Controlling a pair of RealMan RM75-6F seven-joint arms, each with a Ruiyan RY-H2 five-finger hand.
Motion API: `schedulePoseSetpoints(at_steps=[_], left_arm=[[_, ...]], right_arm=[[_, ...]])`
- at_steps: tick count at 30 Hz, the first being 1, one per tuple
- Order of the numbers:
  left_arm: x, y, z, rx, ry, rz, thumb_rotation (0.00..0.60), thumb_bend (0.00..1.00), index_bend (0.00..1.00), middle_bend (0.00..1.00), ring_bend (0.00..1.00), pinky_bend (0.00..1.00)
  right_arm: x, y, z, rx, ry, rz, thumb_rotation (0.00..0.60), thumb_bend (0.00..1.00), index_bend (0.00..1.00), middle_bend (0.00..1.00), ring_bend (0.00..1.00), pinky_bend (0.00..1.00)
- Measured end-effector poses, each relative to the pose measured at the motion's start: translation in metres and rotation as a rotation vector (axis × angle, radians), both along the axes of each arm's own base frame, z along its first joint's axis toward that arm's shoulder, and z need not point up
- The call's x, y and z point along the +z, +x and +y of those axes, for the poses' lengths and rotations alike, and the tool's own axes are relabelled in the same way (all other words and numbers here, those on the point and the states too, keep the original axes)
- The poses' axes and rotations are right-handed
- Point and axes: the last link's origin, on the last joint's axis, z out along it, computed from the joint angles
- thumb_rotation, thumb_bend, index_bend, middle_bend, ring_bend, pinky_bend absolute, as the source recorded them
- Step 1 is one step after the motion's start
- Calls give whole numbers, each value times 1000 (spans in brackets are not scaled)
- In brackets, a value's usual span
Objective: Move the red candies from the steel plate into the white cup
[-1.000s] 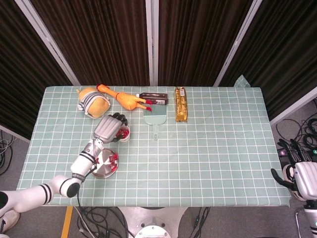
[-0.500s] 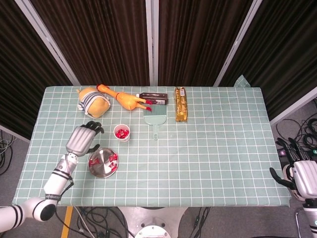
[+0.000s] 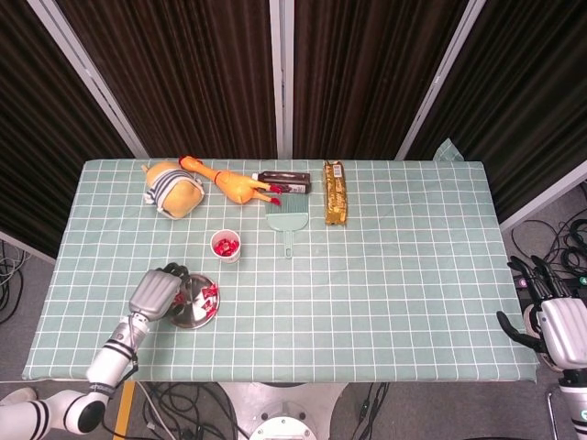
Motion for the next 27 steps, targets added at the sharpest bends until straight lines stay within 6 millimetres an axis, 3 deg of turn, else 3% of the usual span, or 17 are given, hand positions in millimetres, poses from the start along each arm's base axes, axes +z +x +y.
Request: schedulePoseSetpoints(at_steps=[6, 12, 27], left_arm=[[-9, -16, 1, 46, 16, 51, 600, 283, 504, 377, 244, 466], [-3, -23, -1, 85, 51, 58, 600, 283, 504, 371, 244, 466], [-9, -23, 0, 88, 47, 69, 600, 283, 524, 345, 241, 465]], right_arm=[[2, 1, 1, -1, -4, 3, 600, 271, 0, 178, 0, 171], [1, 3, 0, 4, 0, 3, 600, 270, 0, 178, 0, 171], [2, 4, 1, 3, -4, 5, 600, 269, 0, 178, 0, 172]])
